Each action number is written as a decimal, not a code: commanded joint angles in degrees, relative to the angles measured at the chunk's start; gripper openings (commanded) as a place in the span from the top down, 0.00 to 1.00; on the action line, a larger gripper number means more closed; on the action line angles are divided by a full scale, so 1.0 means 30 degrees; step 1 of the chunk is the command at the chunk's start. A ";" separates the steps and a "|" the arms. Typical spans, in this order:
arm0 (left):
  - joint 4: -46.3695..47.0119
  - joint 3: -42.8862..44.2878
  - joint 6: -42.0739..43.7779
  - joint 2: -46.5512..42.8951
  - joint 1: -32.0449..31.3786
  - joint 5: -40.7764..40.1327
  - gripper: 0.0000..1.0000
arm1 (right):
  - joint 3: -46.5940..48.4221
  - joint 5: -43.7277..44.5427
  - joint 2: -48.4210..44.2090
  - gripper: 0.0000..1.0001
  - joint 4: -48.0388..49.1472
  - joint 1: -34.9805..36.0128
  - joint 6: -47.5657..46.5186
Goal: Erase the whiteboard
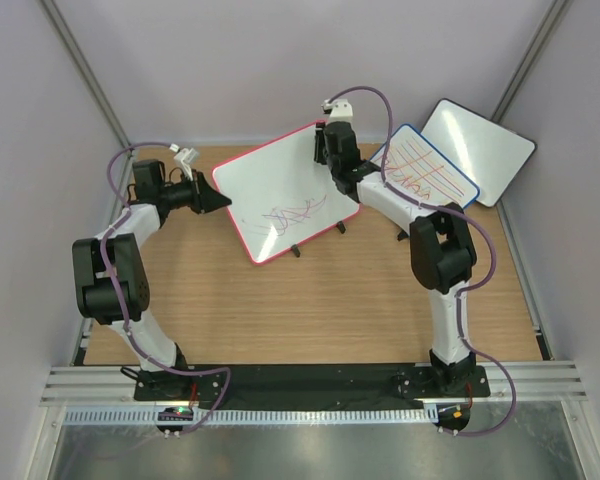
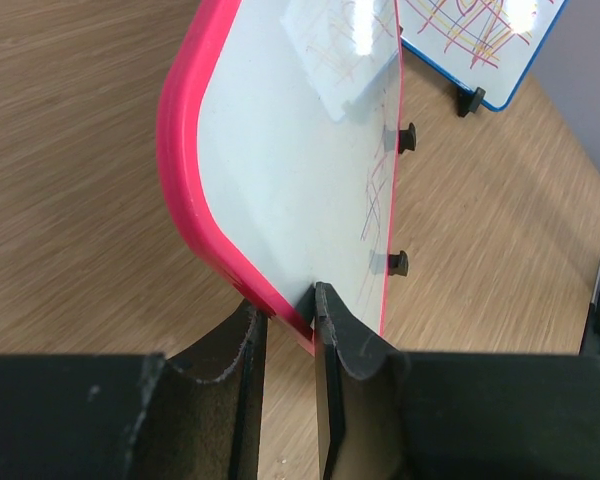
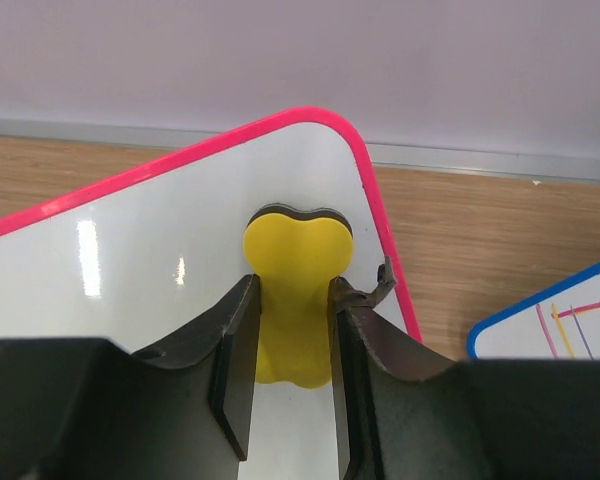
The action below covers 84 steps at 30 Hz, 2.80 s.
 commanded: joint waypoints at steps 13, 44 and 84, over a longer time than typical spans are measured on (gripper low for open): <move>0.0320 0.0506 0.2439 -0.0866 -0.0036 -0.1245 1.00 | -0.9440 0.0737 -0.3577 0.99 0.2373 0.0260 0.1052; 0.0115 0.0624 0.2439 -0.0837 -0.0035 -0.1187 1.00 | -0.9826 0.0357 -0.3519 0.99 0.1493 -0.0326 0.1843; -0.0236 0.0331 0.2761 -0.1101 -0.0357 -0.1245 1.00 | -0.6143 0.0154 -0.0509 0.99 0.3134 0.7136 -0.1759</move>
